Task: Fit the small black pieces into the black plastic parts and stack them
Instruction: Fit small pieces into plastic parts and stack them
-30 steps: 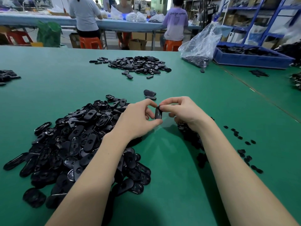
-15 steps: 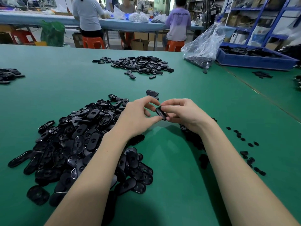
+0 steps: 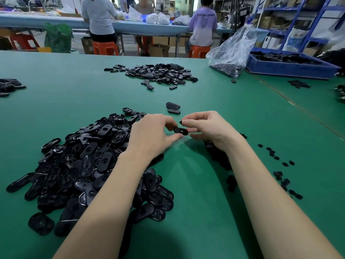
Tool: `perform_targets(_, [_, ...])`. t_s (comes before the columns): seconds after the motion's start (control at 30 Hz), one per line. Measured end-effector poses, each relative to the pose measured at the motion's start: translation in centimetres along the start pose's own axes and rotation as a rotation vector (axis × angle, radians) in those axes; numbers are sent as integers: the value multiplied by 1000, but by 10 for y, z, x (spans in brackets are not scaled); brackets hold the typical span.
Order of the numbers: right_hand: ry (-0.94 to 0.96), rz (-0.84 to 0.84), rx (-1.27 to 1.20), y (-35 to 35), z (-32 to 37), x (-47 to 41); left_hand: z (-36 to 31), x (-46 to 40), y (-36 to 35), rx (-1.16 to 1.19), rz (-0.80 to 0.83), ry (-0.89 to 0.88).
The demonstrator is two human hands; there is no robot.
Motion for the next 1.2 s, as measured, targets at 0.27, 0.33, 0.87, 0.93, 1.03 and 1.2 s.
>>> perform_targets(0.27, [-44,-64,204,6,7,6,-3,0,5,-22,-70,-26])
perform_targets(0.33, [-47,-56,201,5,6,6,-5,0,6,-46,-70,-48])
perform_targets(0.87, [-3,-49,158,13,-1,1,2,-4,-2,197,-24,-3])
perform_targets(0.93, [70,-72,184,10,2,3,5,-5,-6,276,27,42])
perform_targets(1.03, [158,-123,284,7,10,6,10,-3,-7,285,30,89])
perform_targets(1.2, [256,-305,615,-6,23,13,13,1,-7,164,19,139])
Point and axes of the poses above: each hand's wrist, its own x-axis away from the middle knuckle, its own y-axis out of the back of the hand, z = x × y, the point moved 4 cm from there along -x, towards the middle knuckle, and after that the axes turned 15 degrees about -y, right-handed, at the moved point
